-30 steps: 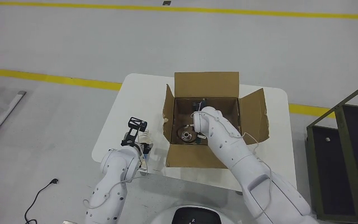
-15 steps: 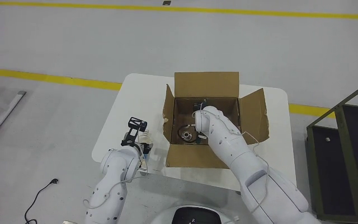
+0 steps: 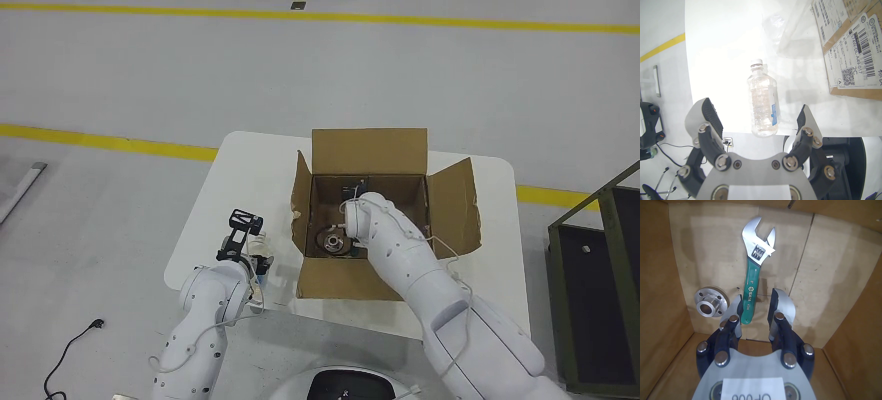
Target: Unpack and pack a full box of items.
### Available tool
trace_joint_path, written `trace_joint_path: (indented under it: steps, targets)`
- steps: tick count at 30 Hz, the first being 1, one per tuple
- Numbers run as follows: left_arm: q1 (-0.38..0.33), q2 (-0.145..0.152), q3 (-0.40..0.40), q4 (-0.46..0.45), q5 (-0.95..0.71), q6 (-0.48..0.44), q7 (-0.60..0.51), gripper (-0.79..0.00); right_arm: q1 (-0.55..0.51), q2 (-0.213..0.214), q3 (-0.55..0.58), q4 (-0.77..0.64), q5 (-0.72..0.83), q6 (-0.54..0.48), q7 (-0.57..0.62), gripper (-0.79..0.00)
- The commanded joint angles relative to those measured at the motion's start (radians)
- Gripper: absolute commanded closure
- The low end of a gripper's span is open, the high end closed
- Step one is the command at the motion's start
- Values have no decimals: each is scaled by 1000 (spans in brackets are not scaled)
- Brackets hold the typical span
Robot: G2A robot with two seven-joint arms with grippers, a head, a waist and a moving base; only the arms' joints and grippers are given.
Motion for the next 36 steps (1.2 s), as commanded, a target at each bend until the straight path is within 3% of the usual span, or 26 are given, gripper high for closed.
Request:
trace_joint_path:
  steps: [1,17,21,27,36]
  targets:
    - [0,0,0,0,0,0,0,-785,2,-4,0,12,4,-2,-6,-336]
    - [0,0,0,0,0,0,0,-785,19,-25,-3,73,15,-12,-24,-311]
    - [0,0,0,0,0,0,0,-785,23,-27,-1,83,17,-12,-25,-237]
    - [0,0,0,0,0,0,0,-785,27,-28,0,96,17,-12,-26,0]
    - [0,0,0,0,0,0,0,-785,44,-26,-3,97,4,-24,-14,0]
